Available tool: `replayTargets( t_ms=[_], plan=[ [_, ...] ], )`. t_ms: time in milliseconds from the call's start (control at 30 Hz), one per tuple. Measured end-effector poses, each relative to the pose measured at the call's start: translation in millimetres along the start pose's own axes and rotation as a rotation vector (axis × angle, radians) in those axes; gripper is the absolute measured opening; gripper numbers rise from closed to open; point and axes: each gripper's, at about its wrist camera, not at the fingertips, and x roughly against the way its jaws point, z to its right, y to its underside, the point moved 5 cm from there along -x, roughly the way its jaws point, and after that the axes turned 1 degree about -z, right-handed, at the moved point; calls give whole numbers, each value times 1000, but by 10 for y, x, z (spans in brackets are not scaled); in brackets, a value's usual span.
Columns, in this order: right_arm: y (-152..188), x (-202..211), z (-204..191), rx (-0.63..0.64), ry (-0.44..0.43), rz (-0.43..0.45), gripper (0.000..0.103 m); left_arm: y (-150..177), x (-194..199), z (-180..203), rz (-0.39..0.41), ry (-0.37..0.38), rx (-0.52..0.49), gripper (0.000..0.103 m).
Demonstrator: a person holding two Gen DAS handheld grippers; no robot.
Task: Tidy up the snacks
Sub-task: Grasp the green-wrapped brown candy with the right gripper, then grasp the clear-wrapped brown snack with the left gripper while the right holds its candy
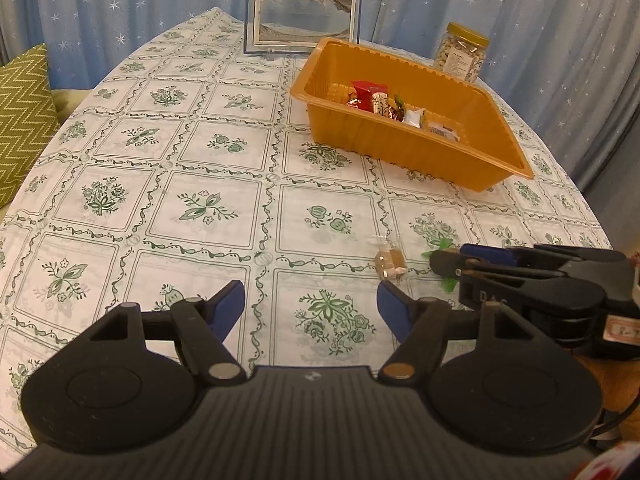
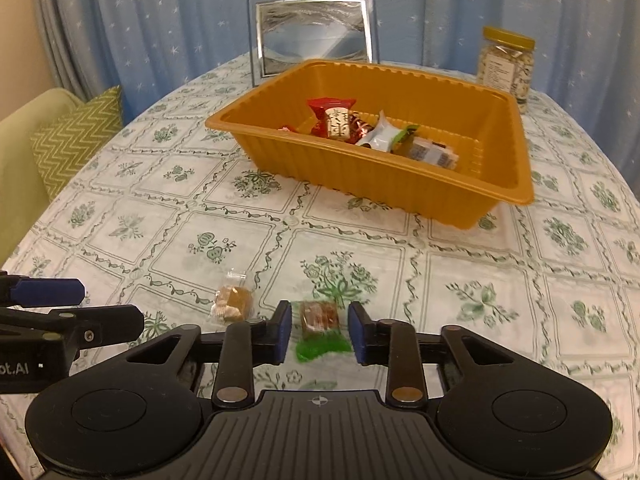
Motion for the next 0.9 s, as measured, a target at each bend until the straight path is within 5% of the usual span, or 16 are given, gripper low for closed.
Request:
replayTargets(
  t_ms=[567, 900],
  plan=[
    [120, 531, 515, -207, 71, 53, 20, -69, -281, 445, 41, 45, -74, 46],
    [258, 588, 659, -246, 86, 39, 20, -60, -524, 672, 47, -10, -113, 25]
  ],
)
